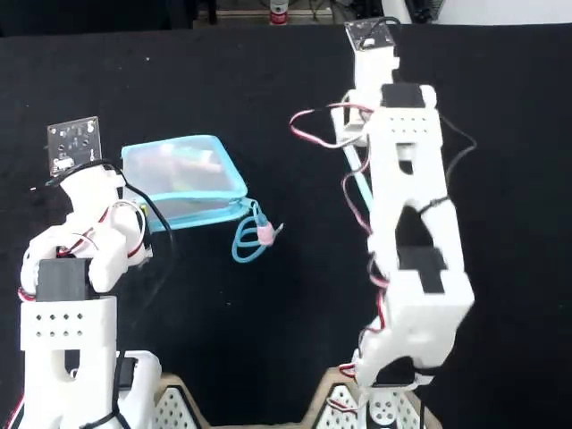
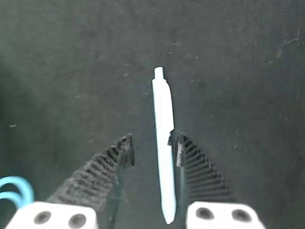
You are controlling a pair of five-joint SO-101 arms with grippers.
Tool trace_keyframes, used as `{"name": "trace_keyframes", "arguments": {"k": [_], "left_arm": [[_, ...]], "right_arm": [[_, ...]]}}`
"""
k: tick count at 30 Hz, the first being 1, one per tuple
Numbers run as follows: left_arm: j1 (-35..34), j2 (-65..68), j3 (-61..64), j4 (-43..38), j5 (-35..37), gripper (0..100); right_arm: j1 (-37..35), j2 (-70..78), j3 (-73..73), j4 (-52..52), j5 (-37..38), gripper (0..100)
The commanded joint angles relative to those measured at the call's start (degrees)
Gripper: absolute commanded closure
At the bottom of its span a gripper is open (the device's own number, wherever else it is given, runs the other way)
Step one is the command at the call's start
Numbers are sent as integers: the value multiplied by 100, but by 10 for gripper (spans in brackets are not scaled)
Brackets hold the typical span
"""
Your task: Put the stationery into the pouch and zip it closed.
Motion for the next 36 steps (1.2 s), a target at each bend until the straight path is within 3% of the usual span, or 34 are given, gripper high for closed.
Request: {"name": "trace_keyframes", "arguments": {"k": [1,27,31,36], "left_arm": [[13,0,-13,9,-18,971],[13,0,-4,18,-18,971],[13,0,-4,18,-18,971],[13,0,-4,18,-18,971]], "right_arm": [[123,813,-1095,18,589,861],[132,5033,-6105,1486,870,866],[132,5209,-6519,1960,1415,993],[185,5235,-7697,2919,1407,988]]}}
